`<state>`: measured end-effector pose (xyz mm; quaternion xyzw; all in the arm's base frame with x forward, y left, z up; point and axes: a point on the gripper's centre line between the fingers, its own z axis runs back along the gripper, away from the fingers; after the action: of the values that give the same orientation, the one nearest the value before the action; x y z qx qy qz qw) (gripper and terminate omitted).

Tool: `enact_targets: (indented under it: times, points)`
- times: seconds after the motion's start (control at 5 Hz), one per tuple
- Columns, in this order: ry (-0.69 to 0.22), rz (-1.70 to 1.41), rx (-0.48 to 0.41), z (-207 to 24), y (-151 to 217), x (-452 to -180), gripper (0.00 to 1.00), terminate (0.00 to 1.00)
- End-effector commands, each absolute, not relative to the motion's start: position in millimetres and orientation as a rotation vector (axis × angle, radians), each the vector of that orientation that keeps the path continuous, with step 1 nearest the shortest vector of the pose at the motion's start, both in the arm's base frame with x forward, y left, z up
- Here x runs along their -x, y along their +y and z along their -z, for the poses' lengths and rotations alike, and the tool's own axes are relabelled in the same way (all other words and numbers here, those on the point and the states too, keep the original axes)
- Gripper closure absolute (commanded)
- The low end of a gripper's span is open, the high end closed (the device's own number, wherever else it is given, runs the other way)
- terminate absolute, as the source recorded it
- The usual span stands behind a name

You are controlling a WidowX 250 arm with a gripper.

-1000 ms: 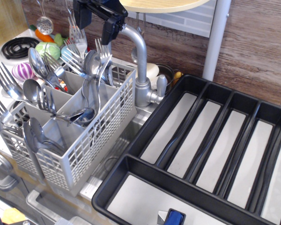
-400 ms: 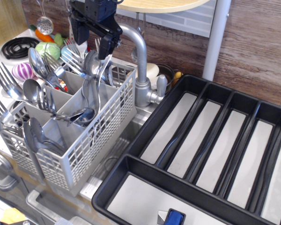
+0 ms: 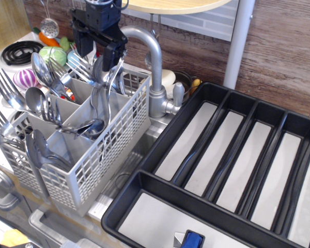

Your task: Put big spoon from basket to tray

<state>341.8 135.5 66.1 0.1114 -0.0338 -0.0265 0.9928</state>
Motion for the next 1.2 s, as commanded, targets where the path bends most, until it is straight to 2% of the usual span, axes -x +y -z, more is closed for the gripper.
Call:
enact_targets:
  times: [0.0,0.2,0.4,0.6,1.0]
  points:
    - [-0.121,0.037,-0.244,-77.4,137.2,-344.2,1.00,0.00]
    - [-0.130,0.021,-0.231,-73.5,137.6,-344.6,1.00,0.00]
    - [-0.114,0.025,-0.271,-89.4,131.8,-345.3,1.00,0.00]
    - [-0.089,0.040,-0.364,-119.5,127.0,-340.9,1.00,0.00]
    - [0.031,0.064,-0.542,-188.1,114.3,-334.3,1.00,0.00]
